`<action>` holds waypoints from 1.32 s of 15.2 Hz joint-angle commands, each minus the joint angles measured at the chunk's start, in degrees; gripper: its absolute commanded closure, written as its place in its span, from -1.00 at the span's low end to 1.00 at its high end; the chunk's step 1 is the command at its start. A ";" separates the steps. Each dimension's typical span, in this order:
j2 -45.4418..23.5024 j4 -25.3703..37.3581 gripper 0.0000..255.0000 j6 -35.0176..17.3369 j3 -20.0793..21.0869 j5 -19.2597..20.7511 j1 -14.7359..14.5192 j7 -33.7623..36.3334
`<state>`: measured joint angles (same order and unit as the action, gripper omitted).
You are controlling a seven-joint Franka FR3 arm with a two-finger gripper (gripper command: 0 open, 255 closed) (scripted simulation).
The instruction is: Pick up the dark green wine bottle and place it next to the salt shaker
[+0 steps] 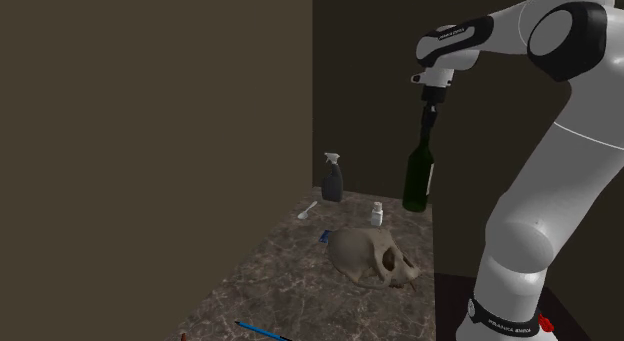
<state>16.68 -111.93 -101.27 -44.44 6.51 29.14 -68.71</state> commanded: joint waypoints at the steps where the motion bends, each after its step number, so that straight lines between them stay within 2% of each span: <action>1: 0.13 -1.57 1.00 -1.52 -0.10 0.14 0.10 0.01; 17: -1.91 -12.35 1.00 -13.94 -2.47 -0.50 0.16 -1.56; 20: -1.91 -12.35 1.00 -13.94 -2.47 -0.50 0.16 -1.56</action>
<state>14.90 -124.24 -115.03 -46.85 6.10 29.35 -70.21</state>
